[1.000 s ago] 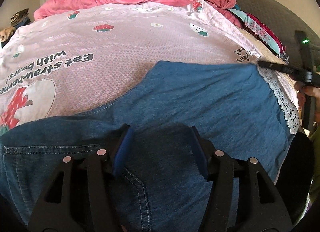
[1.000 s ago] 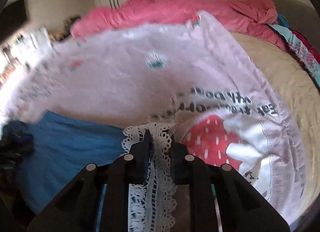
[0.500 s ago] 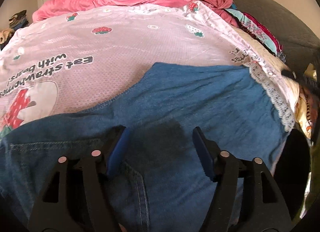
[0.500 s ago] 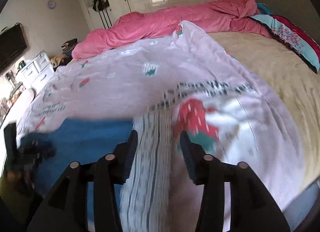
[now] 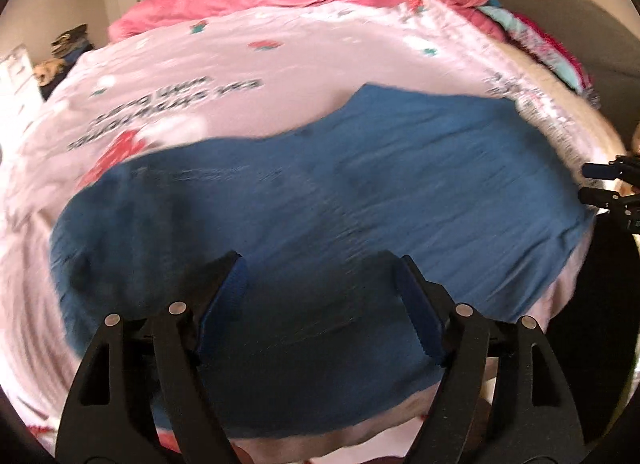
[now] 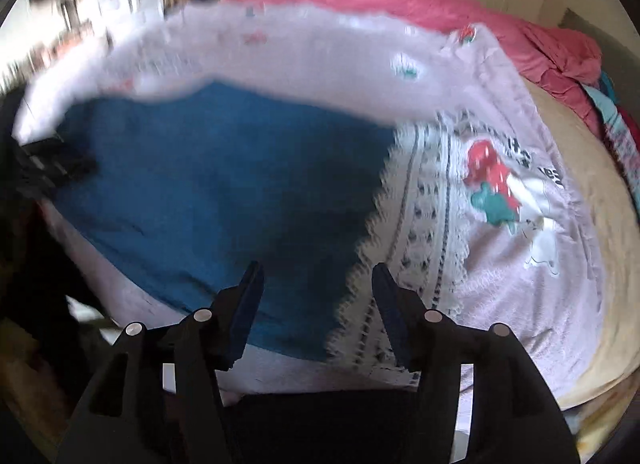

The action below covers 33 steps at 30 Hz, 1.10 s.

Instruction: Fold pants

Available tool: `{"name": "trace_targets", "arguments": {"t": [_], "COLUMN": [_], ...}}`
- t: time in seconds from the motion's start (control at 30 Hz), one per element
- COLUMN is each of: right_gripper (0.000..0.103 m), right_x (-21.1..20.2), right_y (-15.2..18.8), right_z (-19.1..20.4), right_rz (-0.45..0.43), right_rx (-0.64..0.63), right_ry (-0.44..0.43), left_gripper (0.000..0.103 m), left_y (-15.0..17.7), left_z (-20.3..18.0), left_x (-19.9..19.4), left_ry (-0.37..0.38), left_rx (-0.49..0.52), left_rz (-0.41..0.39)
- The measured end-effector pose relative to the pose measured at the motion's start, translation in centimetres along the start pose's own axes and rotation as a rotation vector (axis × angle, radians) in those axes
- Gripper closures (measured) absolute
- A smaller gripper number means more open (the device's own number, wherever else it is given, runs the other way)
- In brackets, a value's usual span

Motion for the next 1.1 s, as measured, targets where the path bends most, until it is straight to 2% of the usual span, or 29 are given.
{"name": "trace_targets", "arguments": {"t": [0.03,0.1,0.13,0.27,0.4,0.6,0.63,0.67,0.7,0.73,0.9,1.0,1.1], "right_gripper": [0.048,0.048,0.048,0.048,0.048,0.048,0.047,0.040,0.031,0.029,0.028,0.027,0.024], "right_x": [0.6,0.6,0.4,0.9,1.2,0.2,-0.1,-0.8,-1.4,-2.3,-5.3,-5.4,-3.9], "right_y": [0.7,1.4,1.6,2.0,2.0,2.1,2.1,2.3,2.5,2.7,2.7,1.7,0.3], "right_z": [-1.0,-1.9,-2.2,-2.1,-2.1,-2.0,-2.1,-1.9,-1.6,-1.4,-0.7,0.4,1.9], "right_rz": [0.043,0.041,0.043,0.062,0.050,0.003,-0.014,-0.043,-0.068,-0.110,-0.204,-0.221,-0.189], "right_rx": [0.005,0.052,0.079,0.061,0.078,0.114,0.109,0.108,0.113,0.128,0.169,0.171,0.157], "right_ry": [0.046,-0.011,-0.028,-0.021,-0.009,-0.039,-0.038,-0.037,-0.044,-0.048,-0.045,-0.077,-0.110], "left_gripper": [0.034,0.034,0.034,0.034,0.034,0.033,0.032,0.027,0.024,0.024,0.016,0.014,0.012], "left_y": [0.2,0.6,0.8,1.2,1.3,1.3,1.3,1.1,0.8,0.4,-2.1,-3.5,-3.6], "left_z": [0.4,1.5,2.1,2.6,2.4,2.2,2.1,1.9,1.6,1.1,-2.5,-5.0,-7.9], "left_x": [-0.2,-0.4,-0.4,-0.1,0.5,-0.2,-0.8,-1.4,-2.3,-3.3,-5.1,-3.9,-2.4], "left_ry": [-0.017,-0.047,-0.031,-0.015,-0.025,-0.014,-0.003,0.017,0.041,0.065,0.136,0.170,0.184], "left_rx": [0.002,-0.006,-0.026,-0.042,-0.032,-0.037,-0.042,-0.050,-0.058,-0.056,0.008,0.027,0.083], "left_rz": [0.000,0.005,0.012,0.013,0.009,0.003,0.003,-0.004,-0.019,-0.042,-0.110,-0.102,-0.080]}}
Point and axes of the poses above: each gripper's, at about its wrist camera, not at the fingertips, and x roughly the way its jaws point, z to its left, y to its underside, the point moved 8 cm from there along x, roughly the way its jaws point, and after that the axes turned 10 degrees about -y, right-handed, at the moved point
